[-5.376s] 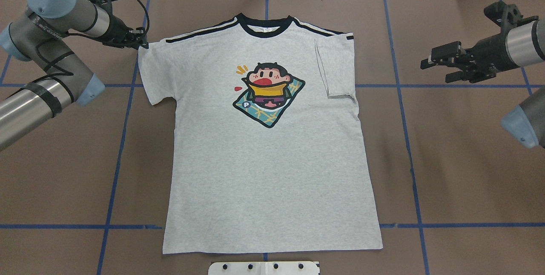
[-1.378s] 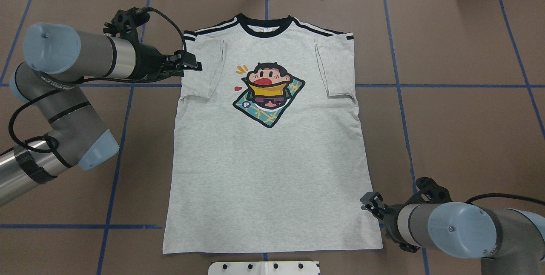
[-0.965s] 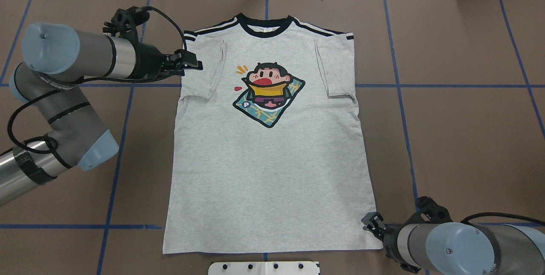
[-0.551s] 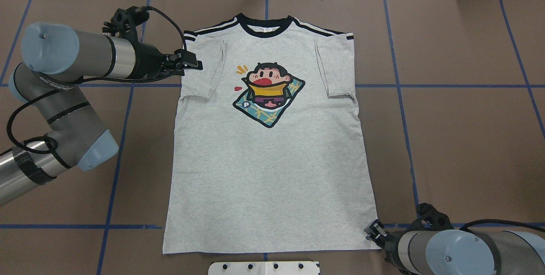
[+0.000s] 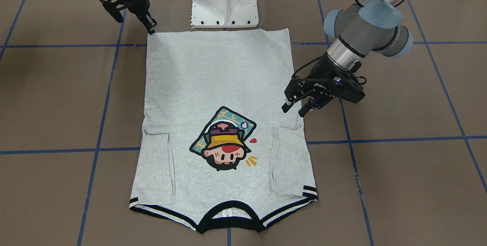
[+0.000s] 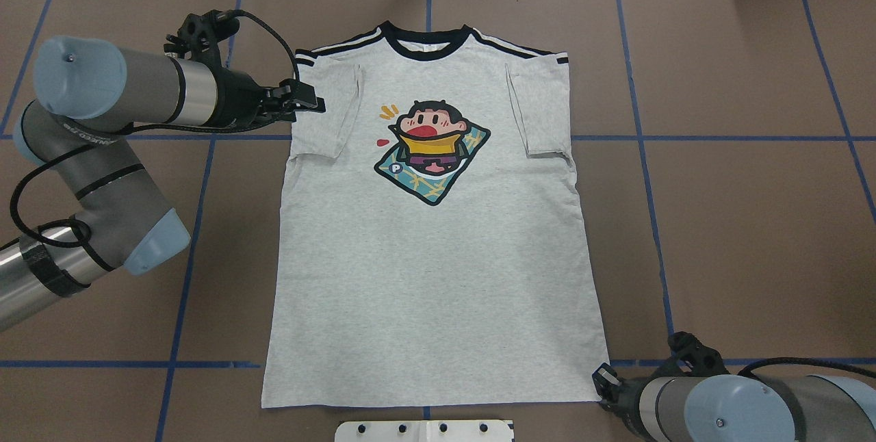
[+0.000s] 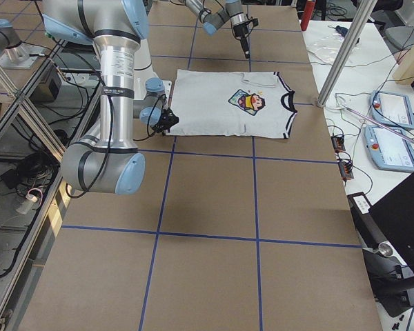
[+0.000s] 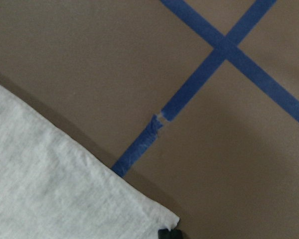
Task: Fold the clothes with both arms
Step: 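Move both grippers to the hem corners nearest the robot, then grasp the hem corners with both grippers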
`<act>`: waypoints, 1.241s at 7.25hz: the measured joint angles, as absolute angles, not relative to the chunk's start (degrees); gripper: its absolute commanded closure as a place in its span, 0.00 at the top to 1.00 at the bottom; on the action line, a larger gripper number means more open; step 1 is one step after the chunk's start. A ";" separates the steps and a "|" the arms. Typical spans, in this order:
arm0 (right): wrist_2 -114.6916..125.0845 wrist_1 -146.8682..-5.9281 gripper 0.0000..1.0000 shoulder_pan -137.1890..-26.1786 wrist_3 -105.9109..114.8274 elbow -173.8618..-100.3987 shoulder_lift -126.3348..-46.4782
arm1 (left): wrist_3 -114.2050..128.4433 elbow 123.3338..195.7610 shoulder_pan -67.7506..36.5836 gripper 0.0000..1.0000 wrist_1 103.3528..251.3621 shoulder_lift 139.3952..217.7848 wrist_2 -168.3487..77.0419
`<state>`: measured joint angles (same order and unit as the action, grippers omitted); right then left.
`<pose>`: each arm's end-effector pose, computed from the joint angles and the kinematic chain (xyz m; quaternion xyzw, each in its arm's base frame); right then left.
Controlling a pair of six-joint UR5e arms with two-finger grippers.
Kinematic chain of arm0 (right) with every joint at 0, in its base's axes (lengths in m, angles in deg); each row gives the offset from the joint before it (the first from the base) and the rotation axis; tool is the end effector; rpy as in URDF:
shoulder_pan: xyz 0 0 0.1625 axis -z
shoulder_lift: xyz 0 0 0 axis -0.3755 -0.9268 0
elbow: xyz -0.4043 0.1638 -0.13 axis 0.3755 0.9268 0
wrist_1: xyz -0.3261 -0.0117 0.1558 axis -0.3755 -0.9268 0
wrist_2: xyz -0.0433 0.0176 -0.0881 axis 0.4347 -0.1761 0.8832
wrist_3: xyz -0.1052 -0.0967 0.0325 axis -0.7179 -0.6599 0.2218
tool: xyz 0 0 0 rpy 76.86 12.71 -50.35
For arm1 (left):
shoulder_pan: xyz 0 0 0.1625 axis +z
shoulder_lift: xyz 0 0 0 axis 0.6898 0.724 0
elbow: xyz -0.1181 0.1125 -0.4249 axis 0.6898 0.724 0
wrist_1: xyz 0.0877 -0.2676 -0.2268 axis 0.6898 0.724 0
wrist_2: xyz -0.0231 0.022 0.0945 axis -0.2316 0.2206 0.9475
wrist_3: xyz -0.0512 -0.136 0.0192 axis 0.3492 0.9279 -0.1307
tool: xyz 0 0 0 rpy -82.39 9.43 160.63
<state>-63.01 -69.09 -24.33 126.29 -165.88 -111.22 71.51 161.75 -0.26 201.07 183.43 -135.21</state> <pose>-0.4326 -0.1474 0.4885 -0.1668 -0.3675 0.3871 0.8290 0.4063 -0.5024 0.3530 0.1566 0.6126 -0.1077 0.7672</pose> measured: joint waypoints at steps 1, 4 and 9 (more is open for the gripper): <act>-63.11 -69.08 0.00 -24.07 126.29 -166.25 -111.26 | 72.32 163.06 -0.09 0.66 201.01 182.33 -135.37; -64.34 -69.09 0.00 -24.07 126.28 -169.89 -112.50 | 82.40 175.10 6.91 0.66 195.89 173.94 -133.16; -69.01 -68.91 0.00 -25.51 125.33 -171.00 -112.99 | 105.20 189.84 34.37 0.70 171.99 165.00 -116.20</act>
